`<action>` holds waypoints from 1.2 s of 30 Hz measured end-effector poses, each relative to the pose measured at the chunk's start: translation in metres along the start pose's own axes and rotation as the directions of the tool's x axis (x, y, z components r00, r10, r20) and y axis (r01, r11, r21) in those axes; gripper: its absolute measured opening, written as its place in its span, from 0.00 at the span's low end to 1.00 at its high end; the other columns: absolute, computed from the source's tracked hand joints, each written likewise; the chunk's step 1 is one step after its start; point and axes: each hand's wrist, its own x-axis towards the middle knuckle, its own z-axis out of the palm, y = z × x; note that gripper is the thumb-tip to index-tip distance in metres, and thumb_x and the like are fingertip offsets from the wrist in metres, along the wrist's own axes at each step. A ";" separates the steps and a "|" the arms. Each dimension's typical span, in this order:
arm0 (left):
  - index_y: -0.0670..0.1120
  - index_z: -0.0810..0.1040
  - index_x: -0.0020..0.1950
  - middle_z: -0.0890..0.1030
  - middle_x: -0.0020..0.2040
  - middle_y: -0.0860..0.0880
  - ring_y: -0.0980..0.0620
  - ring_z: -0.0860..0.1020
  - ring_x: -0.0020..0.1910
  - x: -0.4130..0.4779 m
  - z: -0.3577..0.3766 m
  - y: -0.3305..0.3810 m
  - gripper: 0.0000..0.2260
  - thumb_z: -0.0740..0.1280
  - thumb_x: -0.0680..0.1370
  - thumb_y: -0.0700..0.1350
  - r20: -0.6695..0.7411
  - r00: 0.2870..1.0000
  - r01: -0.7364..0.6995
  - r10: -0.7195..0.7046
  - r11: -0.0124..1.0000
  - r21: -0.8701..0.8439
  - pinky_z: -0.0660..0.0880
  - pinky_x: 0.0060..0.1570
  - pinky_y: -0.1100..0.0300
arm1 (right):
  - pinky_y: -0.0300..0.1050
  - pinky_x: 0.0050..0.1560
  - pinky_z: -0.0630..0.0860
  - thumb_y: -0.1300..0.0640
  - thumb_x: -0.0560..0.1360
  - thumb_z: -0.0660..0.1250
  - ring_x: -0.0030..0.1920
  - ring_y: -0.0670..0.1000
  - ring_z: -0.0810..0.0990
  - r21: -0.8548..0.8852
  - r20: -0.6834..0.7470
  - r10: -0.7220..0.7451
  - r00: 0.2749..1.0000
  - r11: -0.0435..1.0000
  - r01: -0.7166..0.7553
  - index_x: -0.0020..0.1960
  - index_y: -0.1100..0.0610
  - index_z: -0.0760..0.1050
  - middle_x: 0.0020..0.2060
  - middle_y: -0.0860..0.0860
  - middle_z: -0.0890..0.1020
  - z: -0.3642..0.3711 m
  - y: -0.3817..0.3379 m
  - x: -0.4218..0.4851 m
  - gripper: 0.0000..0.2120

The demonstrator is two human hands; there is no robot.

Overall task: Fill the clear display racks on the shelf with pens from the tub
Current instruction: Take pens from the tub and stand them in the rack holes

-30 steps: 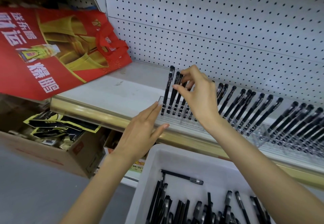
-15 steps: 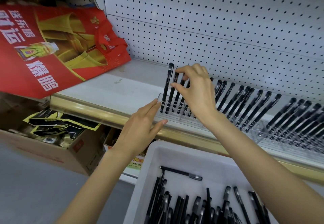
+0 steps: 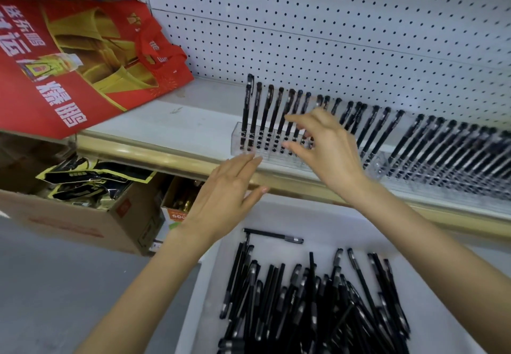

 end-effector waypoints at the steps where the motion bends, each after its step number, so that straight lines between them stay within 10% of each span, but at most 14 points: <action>1: 0.46 0.61 0.76 0.63 0.76 0.47 0.51 0.60 0.74 -0.006 0.003 0.007 0.26 0.57 0.80 0.57 0.021 1.000 -0.017 0.017 1.000 -0.003 0.54 0.73 0.57 | 0.43 0.39 0.76 0.51 0.73 0.71 0.49 0.52 0.78 -0.034 0.027 -0.021 0.999 0.999 0.022 0.63 0.57 0.76 0.48 0.53 0.78 -0.004 0.002 -0.016 0.21; 9: 0.47 0.62 0.75 0.66 0.73 0.48 0.50 0.63 0.72 -0.047 0.054 0.051 0.26 0.56 0.81 0.58 0.296 0.952 -0.088 0.080 0.996 0.012 0.59 0.70 0.57 | 0.49 0.42 0.79 0.44 0.73 0.68 0.52 0.56 0.79 -0.201 0.352 0.038 0.935 0.979 0.036 0.60 0.58 0.78 0.51 0.54 0.80 -0.014 0.029 -0.134 0.22; 15: 0.50 0.70 0.69 0.73 0.65 0.52 0.51 0.68 0.65 -0.075 0.092 0.066 0.21 0.58 0.80 0.59 0.459 0.886 0.026 -0.070 0.995 0.101 0.68 0.62 0.58 | 0.49 0.60 0.72 0.39 0.75 0.63 0.64 0.51 0.70 -0.085 0.552 0.403 0.730 0.898 -0.431 0.69 0.53 0.69 0.61 0.49 0.72 -0.003 0.036 -0.216 0.28; 22: 0.51 0.69 0.69 0.70 0.65 0.51 0.51 0.65 0.68 -0.095 0.117 0.080 0.26 0.63 0.76 0.63 0.553 0.808 0.172 -0.204 0.979 0.109 0.69 0.63 0.55 | 0.35 0.51 0.69 0.44 0.72 0.70 0.53 0.48 0.76 0.066 0.575 0.648 0.500 0.573 -0.817 0.65 0.56 0.73 0.56 0.52 0.77 0.001 0.039 -0.281 0.26; 30: 0.50 0.77 0.50 0.71 0.60 0.49 0.49 0.69 0.63 -0.105 0.139 0.095 0.23 0.67 0.69 0.68 0.546 0.771 0.263 -0.328 0.944 0.197 0.67 0.64 0.52 | 0.25 0.37 0.66 0.44 0.72 0.71 0.47 0.46 0.75 0.117 0.613 0.703 0.361 0.371 -0.921 0.58 0.57 0.75 0.45 0.48 0.77 0.005 0.048 -0.297 0.22; 36: 0.54 0.76 0.30 0.77 0.53 0.48 0.47 0.74 0.60 -0.102 0.143 0.093 0.14 0.74 0.67 0.61 0.599 0.718 0.438 -0.355 0.899 0.008 0.73 0.60 0.48 | 0.47 0.46 0.75 0.41 0.74 0.67 0.42 0.51 0.77 0.046 0.628 0.708 0.323 0.381 -0.924 0.51 0.63 0.76 0.42 0.57 0.80 0.016 0.050 -0.288 0.23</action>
